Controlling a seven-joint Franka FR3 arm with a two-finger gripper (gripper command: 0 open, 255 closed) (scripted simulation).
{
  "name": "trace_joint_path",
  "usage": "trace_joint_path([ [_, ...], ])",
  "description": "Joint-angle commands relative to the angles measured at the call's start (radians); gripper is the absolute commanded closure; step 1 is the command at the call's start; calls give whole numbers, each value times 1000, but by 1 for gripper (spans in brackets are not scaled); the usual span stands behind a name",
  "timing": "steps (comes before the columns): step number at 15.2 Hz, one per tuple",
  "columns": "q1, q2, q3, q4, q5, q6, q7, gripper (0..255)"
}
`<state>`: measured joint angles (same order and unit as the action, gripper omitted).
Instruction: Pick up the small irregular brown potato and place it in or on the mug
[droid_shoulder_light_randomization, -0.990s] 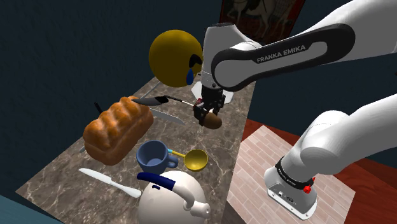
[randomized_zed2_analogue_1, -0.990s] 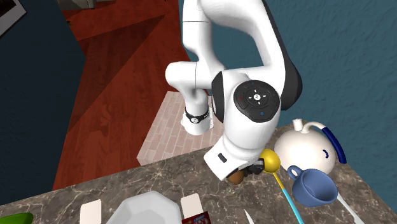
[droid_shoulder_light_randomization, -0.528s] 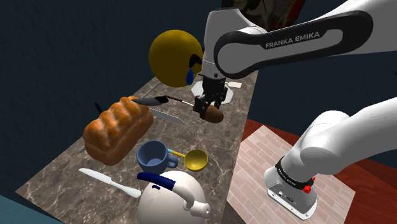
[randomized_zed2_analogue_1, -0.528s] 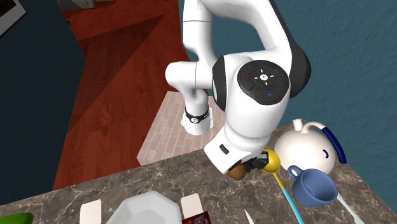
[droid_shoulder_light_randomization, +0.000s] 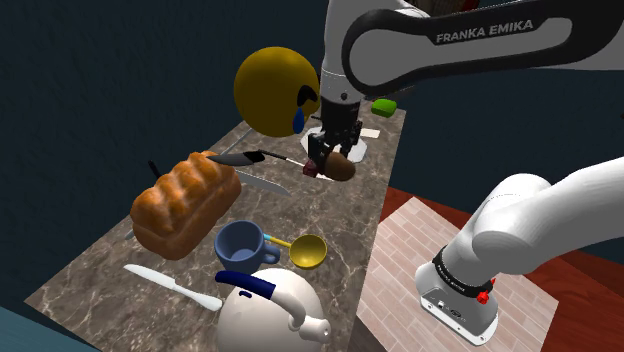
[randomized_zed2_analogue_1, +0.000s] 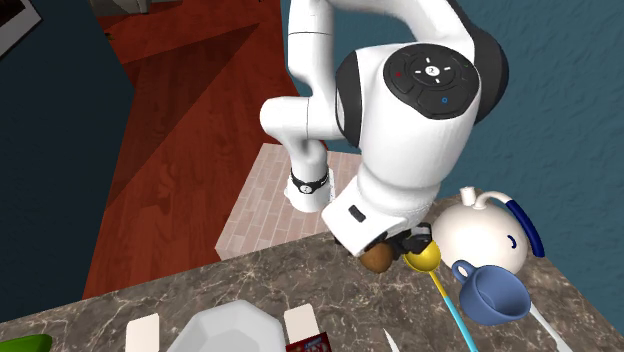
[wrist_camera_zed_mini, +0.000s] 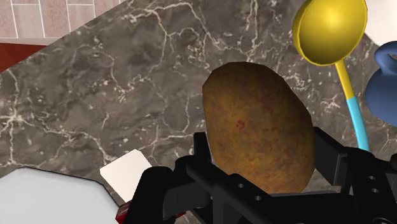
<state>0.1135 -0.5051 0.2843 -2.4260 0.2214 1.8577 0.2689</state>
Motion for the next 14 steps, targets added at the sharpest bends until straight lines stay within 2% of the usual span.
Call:
trace_joint_path([
  [1,-1,-6,-4,20,-3,-27,1,255],
  [4,-2,-11,-8,50,-6,-62,4,255],
  [9,33,74,90,131,25,-39,129,255],
  [14,58,185,190,237,24,-16,260,255],
])
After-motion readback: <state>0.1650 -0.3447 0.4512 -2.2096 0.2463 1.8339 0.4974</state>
